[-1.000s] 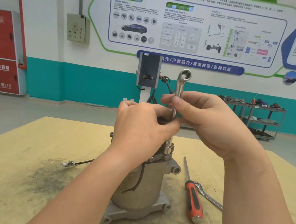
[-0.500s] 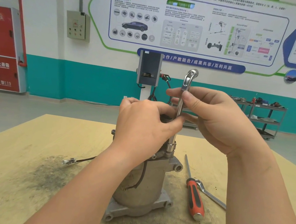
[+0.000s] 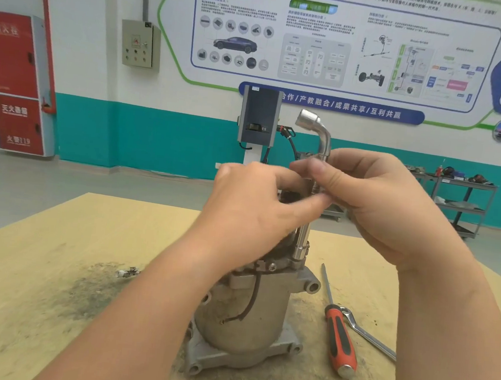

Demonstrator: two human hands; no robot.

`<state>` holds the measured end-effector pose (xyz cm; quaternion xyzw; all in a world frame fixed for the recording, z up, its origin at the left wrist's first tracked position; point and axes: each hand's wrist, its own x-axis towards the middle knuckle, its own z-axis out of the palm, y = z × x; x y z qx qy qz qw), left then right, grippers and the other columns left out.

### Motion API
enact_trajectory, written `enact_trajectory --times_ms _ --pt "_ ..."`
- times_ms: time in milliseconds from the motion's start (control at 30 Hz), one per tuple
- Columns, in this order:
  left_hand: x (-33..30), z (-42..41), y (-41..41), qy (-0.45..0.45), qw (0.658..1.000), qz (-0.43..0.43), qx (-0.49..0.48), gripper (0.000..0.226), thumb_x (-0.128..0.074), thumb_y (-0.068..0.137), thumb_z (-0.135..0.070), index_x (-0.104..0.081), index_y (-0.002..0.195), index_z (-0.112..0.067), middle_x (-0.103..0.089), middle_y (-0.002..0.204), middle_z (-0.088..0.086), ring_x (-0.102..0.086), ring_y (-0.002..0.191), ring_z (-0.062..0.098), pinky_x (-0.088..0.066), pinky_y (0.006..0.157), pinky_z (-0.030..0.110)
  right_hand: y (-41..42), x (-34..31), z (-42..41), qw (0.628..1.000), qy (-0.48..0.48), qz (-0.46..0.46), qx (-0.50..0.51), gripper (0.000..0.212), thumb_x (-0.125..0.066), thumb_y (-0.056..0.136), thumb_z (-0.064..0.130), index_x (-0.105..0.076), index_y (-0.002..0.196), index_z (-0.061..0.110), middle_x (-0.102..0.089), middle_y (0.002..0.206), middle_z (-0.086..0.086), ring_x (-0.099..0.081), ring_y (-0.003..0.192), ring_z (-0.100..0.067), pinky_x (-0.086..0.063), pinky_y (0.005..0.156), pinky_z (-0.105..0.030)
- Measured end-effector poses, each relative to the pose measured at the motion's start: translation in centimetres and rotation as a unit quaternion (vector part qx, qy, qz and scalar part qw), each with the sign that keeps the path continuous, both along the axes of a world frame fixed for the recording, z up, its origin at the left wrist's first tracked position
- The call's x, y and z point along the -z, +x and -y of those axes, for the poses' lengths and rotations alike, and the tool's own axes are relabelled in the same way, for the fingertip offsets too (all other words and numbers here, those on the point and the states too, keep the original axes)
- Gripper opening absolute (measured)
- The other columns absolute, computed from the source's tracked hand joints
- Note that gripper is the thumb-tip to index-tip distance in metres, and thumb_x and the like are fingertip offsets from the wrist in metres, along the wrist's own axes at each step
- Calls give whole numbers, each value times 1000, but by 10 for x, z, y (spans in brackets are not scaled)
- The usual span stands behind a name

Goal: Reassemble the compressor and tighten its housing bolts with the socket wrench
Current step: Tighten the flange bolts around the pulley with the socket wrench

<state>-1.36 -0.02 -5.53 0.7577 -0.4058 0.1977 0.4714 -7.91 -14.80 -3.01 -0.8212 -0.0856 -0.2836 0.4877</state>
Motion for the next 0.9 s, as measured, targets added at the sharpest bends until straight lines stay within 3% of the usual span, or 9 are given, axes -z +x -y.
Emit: enact_trajectory --times_ms 133,267,333,400,467,567,700,800,900 --pt "-14 -32 20 16 999 -26 34 35 -64 75 -68 -72 102 -47 -67 105 -33 -54 106 -19 -38 87 9 1 -2 -11 989 -43 52 129 46 -76 72 49 -67 83 5 -73 86 -11 -68 78 -26 -53 81 -43" --pt "-13 -57 47 55 988 -102 99 59 -56 67 -77 -59 119 -50 -59 118 -39 -49 101 -30 -37 74 -7 4 -4 -20 975 -51 88 196 37 -66 84 50 -65 81 13 -71 81 -5 -66 71 -18 -55 71 -46" --pt "-5 -63 56 131 966 -156 161 71 -68 63 -79 -43 127 -60 -50 135 -34 -44 114 -27 -37 88 -1 2 -7 -23 977 -29 122 172 27 -61 91 45 -62 76 23 -71 75 6 -61 58 -4 -51 61 -36" --pt "6 -64 63 185 935 -199 228 94 -80 56 -61 -32 137 -59 -45 144 -28 -42 129 -13 -34 109 19 -1 -9 -28 982 -7 147 120 22 -60 94 38 -60 76 26 -70 70 8 -58 53 -2 -47 53 -24" --pt "11 -63 66 203 920 -211 262 100 -83 61 -44 -27 143 -53 -47 144 -24 -42 134 -5 -32 115 31 -2 -9 -35 987 27 150 53 18 -61 93 33 -62 78 24 -67 67 5 -61 54 -7 -45 48 -20" --pt "9 -65 69 192 925 -205 256 87 -80 65 -51 -34 138 -58 -51 140 -26 -42 133 -6 -33 114 33 2 -4 -47 990 54 132 -4 20 -59 94 32 -62 79 21 -67 68 4 -63 59 -19 -47 51 -22" --pt "-1 -70 67 105 959 -169 202 66 -73 60 -67 -45 119 -70 -40 145 -34 -36 130 -18 -36 103 22 13 2 -60 990 47 134 -14 19 -54 98 27 -61 82 17 -65 70 3 -65 64 -29 -48 53 -22" --pt "-6 -74 65 45 957 -167 235 40 -77 60 -50 -63 97 -48 -46 142 -30 -40 132 -13 -38 102 25 19 4 -62 991 31 133 -6 19 -54 98 26 -61 84 17 -65 71 4 -65 67 -28 -49 55 -23" --pt "-9 -74 60 42 951 -159 261 26 -79 61 -42 -70 85 -37 -45 149 -17 -42 134 -7 -35 112 34 22 2 -61 992 20 127 -14 21 -54 98 28 -64 88 13 -65 70 5 -64 65 -17 -49 59 -24"
